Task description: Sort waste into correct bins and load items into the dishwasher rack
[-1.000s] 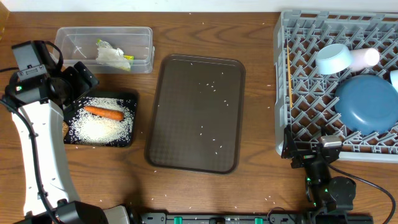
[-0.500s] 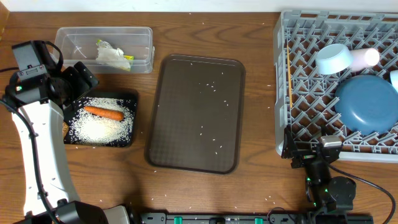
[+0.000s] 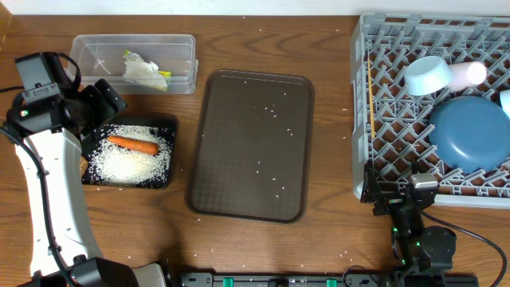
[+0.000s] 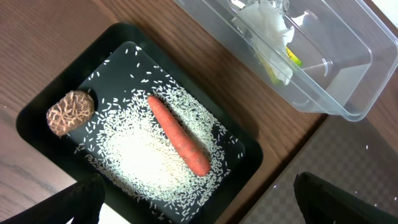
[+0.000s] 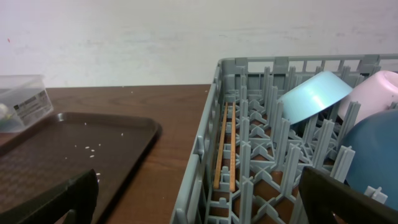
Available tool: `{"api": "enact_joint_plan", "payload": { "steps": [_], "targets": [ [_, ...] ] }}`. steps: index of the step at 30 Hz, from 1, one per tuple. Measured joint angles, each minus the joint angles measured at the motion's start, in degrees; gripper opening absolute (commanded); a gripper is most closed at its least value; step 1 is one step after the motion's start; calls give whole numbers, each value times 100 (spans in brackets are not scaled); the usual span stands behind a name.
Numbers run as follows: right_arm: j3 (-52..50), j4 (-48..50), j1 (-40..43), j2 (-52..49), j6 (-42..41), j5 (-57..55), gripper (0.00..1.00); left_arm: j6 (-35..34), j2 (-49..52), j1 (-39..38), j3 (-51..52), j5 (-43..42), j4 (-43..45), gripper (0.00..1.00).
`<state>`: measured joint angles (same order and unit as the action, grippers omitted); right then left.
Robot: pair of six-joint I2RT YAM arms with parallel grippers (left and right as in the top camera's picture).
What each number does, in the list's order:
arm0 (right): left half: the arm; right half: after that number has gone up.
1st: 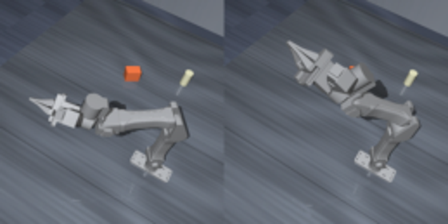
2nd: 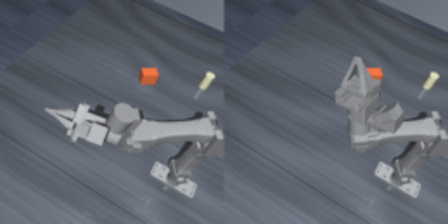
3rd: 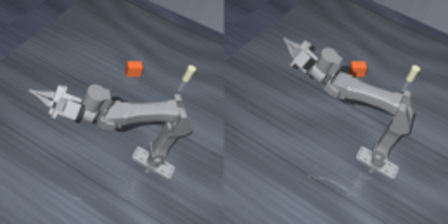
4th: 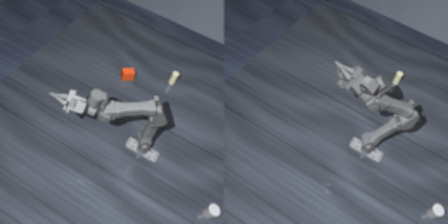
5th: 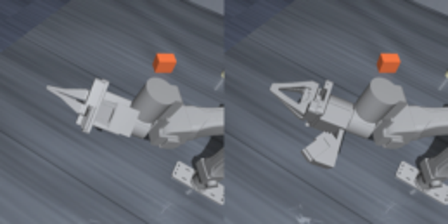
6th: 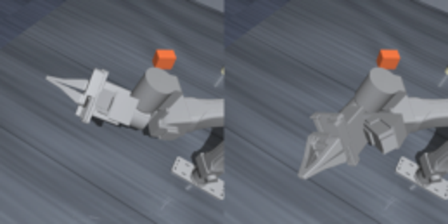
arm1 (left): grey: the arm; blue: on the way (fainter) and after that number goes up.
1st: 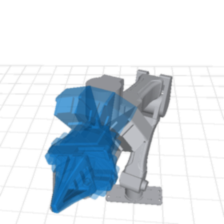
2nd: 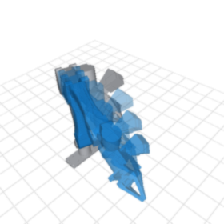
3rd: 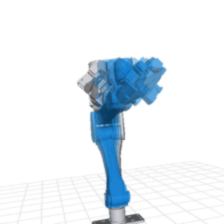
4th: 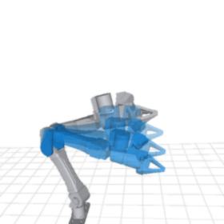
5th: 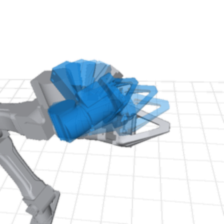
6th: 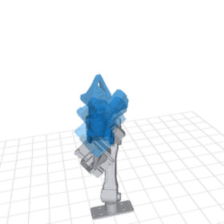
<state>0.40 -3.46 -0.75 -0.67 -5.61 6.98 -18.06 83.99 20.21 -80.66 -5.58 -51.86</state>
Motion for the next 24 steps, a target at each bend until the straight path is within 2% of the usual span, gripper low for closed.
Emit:
{"api": "enact_joint_plan", "payload": {
  "steps": [24],
  "targets": [
    [0,0,0,0,0,0,99,50,-46,0,11,61,-11,98]
  ]
}}
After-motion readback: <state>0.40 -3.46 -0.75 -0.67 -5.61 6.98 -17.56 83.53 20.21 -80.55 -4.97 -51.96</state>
